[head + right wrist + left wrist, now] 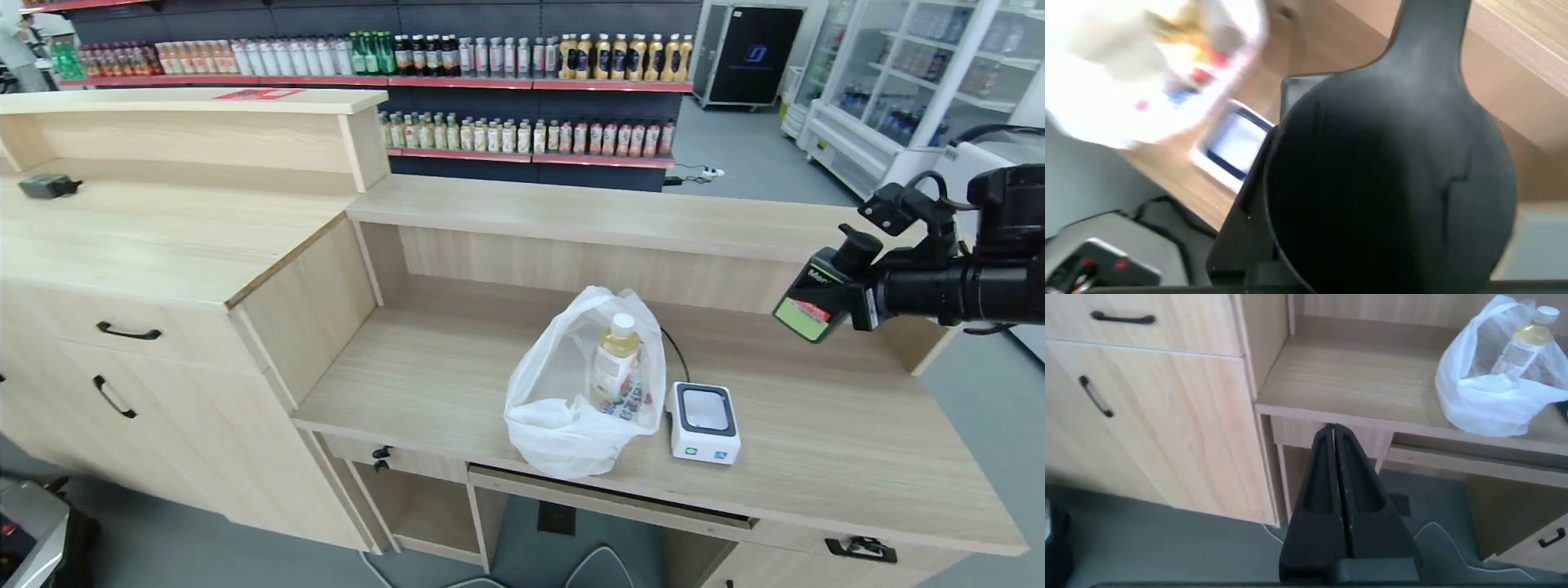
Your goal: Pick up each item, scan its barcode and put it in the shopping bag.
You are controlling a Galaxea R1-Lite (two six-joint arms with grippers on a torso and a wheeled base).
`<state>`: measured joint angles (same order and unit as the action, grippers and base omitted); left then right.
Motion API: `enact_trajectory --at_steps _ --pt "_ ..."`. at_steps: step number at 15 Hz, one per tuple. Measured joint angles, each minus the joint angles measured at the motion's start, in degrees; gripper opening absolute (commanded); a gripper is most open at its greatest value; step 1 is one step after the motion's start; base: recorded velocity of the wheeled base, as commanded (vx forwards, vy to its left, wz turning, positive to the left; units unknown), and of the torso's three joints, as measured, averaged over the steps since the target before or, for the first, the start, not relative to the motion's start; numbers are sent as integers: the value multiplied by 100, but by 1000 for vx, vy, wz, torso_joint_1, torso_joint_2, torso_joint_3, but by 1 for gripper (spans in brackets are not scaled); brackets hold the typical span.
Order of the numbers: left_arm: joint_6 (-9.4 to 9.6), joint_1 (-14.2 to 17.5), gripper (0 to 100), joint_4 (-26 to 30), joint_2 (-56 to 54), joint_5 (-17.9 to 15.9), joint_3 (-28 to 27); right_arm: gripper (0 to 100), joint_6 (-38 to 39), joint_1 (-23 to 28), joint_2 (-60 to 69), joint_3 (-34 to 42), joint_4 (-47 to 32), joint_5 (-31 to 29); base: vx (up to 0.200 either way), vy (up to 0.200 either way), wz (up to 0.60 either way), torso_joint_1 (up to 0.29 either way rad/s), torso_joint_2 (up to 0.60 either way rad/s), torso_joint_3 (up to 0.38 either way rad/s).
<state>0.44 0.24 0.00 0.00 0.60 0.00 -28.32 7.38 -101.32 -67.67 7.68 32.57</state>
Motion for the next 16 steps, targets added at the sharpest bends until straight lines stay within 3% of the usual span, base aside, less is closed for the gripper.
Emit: enact_trajectory --at_steps 1,3,4,8,16 --pt "0 0 0 0 0 0 0 0 88 -52 -22 39 1 533 0 0 0 0 0 0" --pt "0 2 0 0 0 0 0 0 -6 -115 -183 67 -134 2159 0 0 0 0 0 0" --pt "0 2 0 0 2 0 0 0 -258 -156 -345 83 -251 2433 0 0 0 0 0 0" --pt "0 -9 0 0 0 0 0 0 -1008 -189 -1298 -68 -347 2495 0 0 0 0 0 0" --pt "0 0 0 0 0 -2 0 0 -1451 -697 -3010 -1320 11 2269 0 0 0 0 0 0"
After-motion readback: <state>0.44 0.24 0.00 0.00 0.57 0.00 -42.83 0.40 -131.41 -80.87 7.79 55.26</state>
